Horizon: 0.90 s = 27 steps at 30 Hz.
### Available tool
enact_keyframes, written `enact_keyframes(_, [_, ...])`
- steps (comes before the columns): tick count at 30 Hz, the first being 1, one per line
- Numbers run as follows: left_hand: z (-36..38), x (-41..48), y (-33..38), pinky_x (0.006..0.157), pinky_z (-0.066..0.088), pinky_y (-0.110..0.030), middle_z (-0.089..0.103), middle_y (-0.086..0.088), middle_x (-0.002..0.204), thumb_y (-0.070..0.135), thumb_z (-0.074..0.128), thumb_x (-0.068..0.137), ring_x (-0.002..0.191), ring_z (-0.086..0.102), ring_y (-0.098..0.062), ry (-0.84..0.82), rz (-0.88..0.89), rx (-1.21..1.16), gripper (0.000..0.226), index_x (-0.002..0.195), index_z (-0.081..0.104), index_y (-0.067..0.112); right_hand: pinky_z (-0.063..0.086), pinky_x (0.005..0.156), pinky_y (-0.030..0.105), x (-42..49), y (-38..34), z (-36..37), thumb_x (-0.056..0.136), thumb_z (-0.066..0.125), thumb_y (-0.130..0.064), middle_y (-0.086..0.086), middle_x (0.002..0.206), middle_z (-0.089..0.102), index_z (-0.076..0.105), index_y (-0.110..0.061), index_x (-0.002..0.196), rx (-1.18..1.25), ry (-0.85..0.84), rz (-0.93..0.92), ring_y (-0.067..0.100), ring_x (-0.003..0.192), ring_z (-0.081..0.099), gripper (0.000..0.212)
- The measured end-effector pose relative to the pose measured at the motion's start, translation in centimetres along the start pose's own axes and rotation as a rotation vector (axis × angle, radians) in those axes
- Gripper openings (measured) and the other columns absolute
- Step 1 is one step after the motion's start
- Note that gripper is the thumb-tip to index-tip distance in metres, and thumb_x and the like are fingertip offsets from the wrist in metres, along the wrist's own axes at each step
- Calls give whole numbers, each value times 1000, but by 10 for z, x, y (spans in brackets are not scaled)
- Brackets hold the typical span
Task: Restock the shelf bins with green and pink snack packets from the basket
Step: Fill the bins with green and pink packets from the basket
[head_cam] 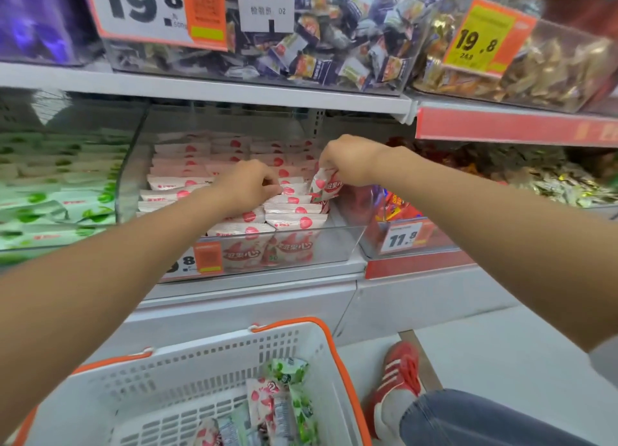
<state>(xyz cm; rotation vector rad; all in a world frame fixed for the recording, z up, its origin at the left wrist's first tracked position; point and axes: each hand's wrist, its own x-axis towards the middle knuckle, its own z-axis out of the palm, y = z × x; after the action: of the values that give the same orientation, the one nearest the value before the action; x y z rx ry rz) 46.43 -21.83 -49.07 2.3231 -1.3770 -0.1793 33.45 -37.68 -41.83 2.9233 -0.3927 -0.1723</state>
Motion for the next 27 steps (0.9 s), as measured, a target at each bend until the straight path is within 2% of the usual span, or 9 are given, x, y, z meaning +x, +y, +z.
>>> enact_keyframes(1, [0, 0, -1, 70, 53, -38, 73, -8, 88, 32, 56, 98, 77, 65, -27, 7, -5, 2, 31, 90, 72, 7, 41, 70, 29, 3, -3, 4, 85, 54, 4, 1, 86, 52, 66, -16, 90, -2, -1, 1, 28, 85, 55, 24])
enact_keyframes(4, [1, -1, -1, 73, 56, -42, 73, -5, 89, 33, 56, 98, 78, 66, -25, 24, -8, -1, 28, 92, 73, 12, 44, 70, 31, 10, -13, 24, 84, 53, 6, 6, 91, 59, 57, -17, 76, 20, -33, 8, 27, 85, 57, 26])
enact_keyframes(6, [2, -2, -1, 72, 56, -43, 73, -4, 88, 34, 56, 97, 76, 65, -24, 40, -3, 0, 26, 91, 73, 15, 46, 72, 32, 16, -16, 38, 85, 54, 5, 8, 97, 63, 63, -12, 86, 38, -48, 11, 26, 87, 59, 19])
enact_keyframes(8, [3, -4, -1, 72, 56, -43, 72, -2, 88, 34, 56, 97, 76, 64, -22, 55, 4, -2, 25, 90, 73, 17, 40, 68, 30, 19, -15, 46, 87, 55, 1, 7, 91, 61, 60, -11, 79, 52, -64, 9, 24, 83, 56, 16])
enact_keyframes(10, [3, -4, -1, 72, 56, -42, 72, -1, 87, 33, 56, 98, 75, 64, -21, 57, 11, -13, 24, 90, 73, 18, 46, 71, 31, 20, -11, 46, 85, 60, -3, 8, 96, 64, 62, -10, 85, 60, -40, 22, 25, 85, 58, 7])
enact_keyframes(12, [3, -5, -1, 72, 56, -43, 72, -2, 85, 33, 56, 97, 75, 64, -22, 51, 18, -17, 24, 89, 72, 18, 52, 80, 35, 19, -5, 41, 82, 64, -6, 9, 104, 66, 68, -10, 100, 67, 12, 38, 27, 92, 61, 18])
enact_keyframes(17, [4, -5, -1, 72, 56, -43, 70, 3, 84, 32, 56, 97, 74, 63, -19, 68, 13, -13, 22, 89, 72, 19, 49, 74, 34, 20, -9, 45, 84, 66, -8, 9, 102, 65, 70, -13, 98, 50, 37, 73, 27, 82, 56, 15])
enact_keyframes(21, [3, -6, 1, 65, 53, -35, 69, 4, 78, 32, 55, 98, 67, 62, -19, 72, 13, 1, 24, 88, 72, 18, 53, 79, 35, 28, -7, 44, 82, 66, -7, 11, 106, 64, 67, -7, 104, 121, 37, 123, 28, 91, 61, 22])
enact_keyframes(27, [2, -17, 12, 60, 51, -31, 67, 6, 77, 28, 53, 99, 63, 59, -13, 155, -1, 15, 21, 88, 70, 21, 54, 81, 37, 23, -13, 42, 79, 56, 4, 15, 102, 65, 56, -11, 81, 267, 180, 253, 33, 93, 62, 15])
